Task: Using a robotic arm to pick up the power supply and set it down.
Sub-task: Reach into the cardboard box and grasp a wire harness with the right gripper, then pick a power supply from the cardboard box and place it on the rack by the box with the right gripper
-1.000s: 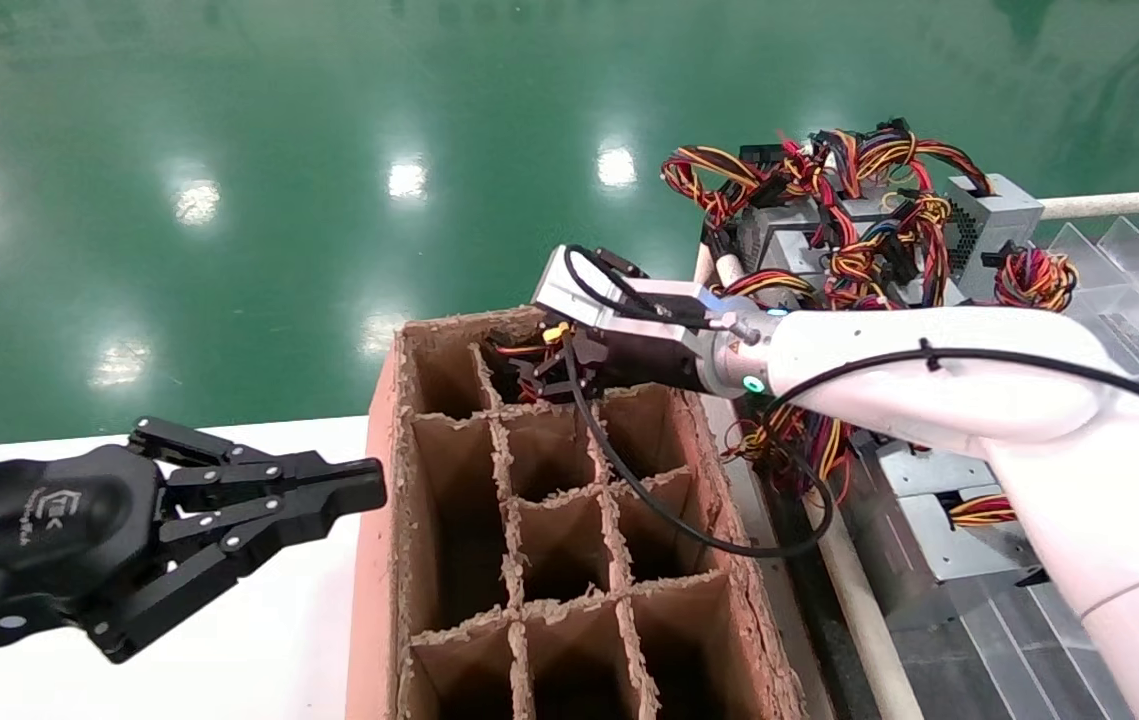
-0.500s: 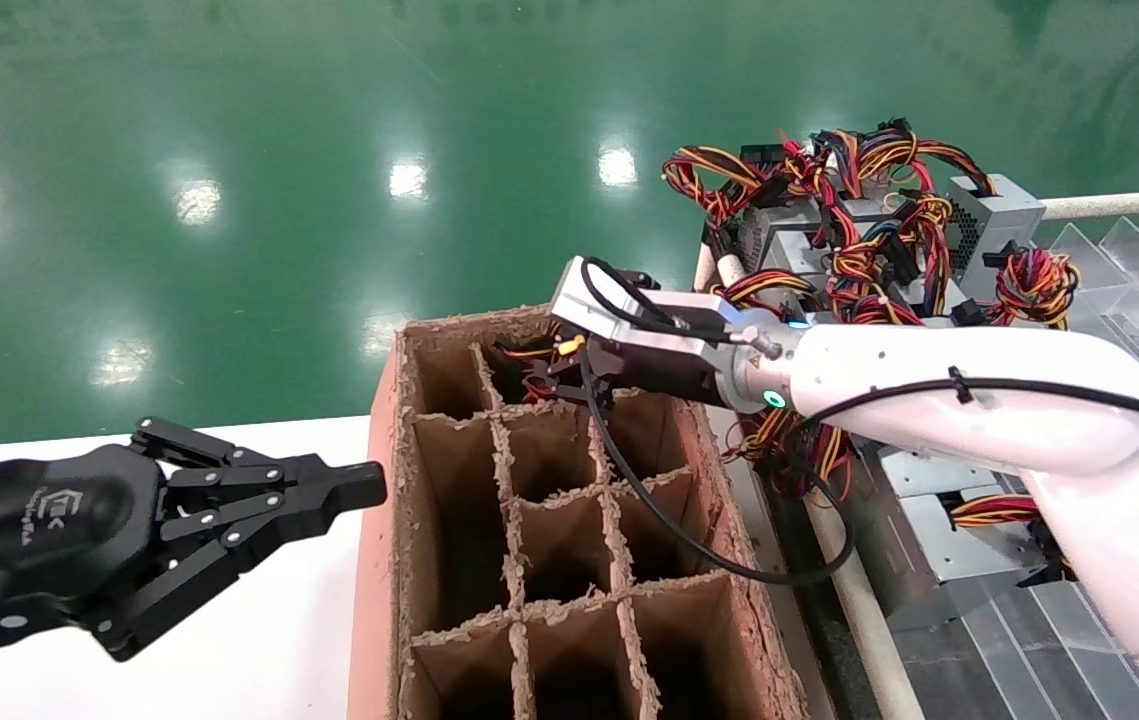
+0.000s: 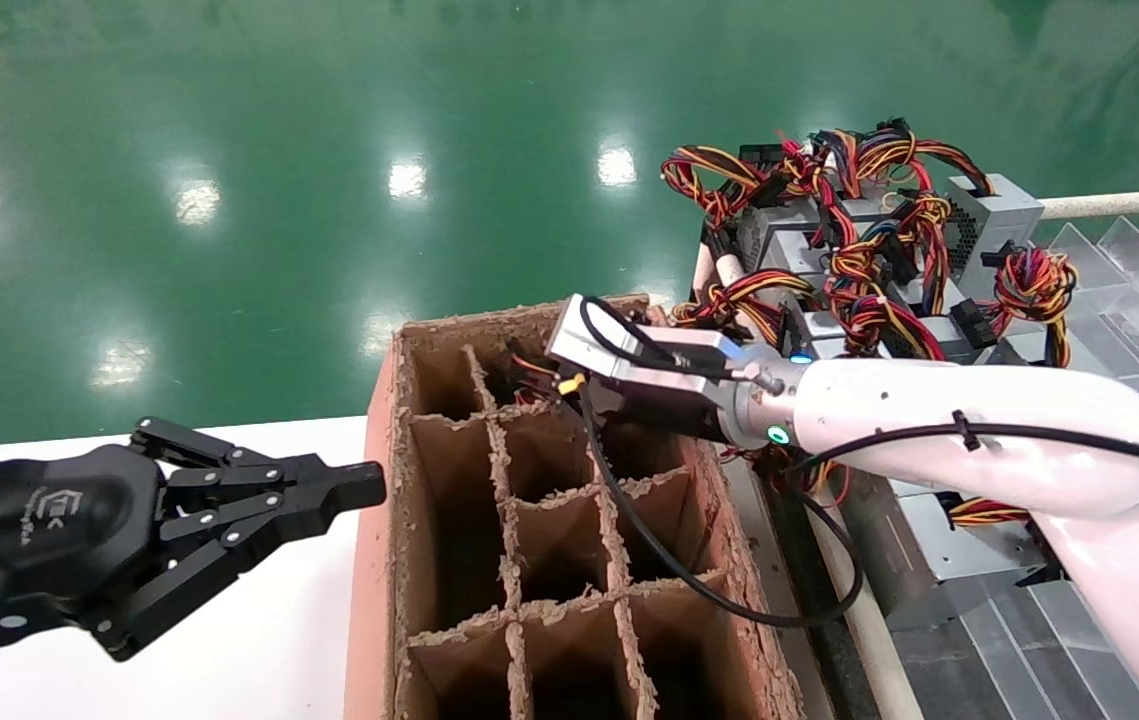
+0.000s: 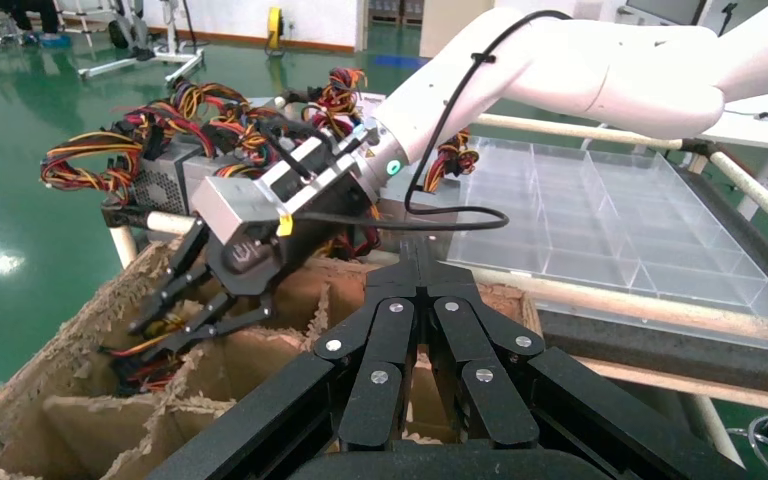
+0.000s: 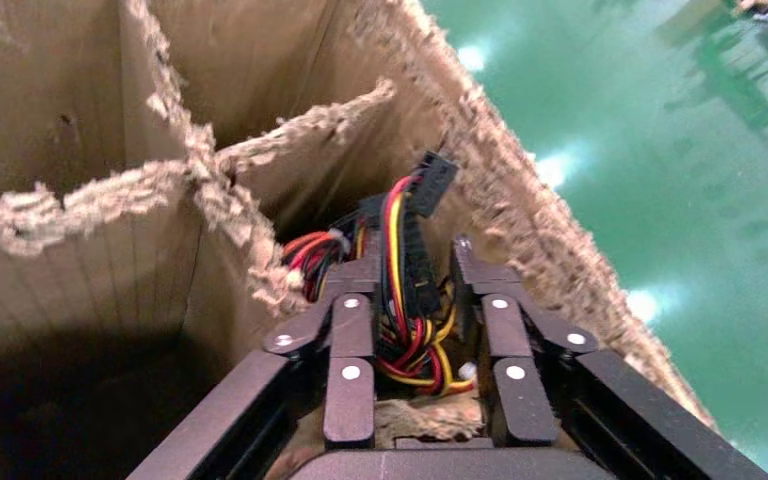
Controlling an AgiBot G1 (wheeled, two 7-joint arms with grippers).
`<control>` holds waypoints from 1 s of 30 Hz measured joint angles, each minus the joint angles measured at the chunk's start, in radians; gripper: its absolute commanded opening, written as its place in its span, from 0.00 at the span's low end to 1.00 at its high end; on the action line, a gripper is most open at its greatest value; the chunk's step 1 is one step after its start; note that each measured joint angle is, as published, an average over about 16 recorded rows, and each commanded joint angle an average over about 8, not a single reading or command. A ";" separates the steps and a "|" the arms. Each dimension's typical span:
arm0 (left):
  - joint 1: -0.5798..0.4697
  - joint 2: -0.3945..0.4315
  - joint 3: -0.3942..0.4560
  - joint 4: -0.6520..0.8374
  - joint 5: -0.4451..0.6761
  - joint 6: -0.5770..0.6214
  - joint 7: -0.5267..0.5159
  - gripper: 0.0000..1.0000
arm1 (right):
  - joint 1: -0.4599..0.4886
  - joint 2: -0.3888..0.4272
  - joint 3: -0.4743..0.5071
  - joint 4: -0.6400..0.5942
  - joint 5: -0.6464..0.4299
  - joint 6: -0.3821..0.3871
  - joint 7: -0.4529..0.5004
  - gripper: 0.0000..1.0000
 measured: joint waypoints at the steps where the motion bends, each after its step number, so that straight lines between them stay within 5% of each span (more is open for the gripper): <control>1: 0.000 0.000 0.000 0.000 0.000 0.000 0.000 0.00 | -0.001 0.001 -0.001 0.002 -0.002 -0.001 0.003 0.00; 14: 0.000 0.000 0.000 0.000 0.000 0.000 0.000 0.00 | -0.006 0.019 0.013 0.031 0.021 -0.004 0.014 0.00; 30: 0.000 0.000 0.000 0.000 0.000 0.000 0.000 0.00 | 0.008 0.094 0.111 0.128 0.183 -0.026 -0.022 0.00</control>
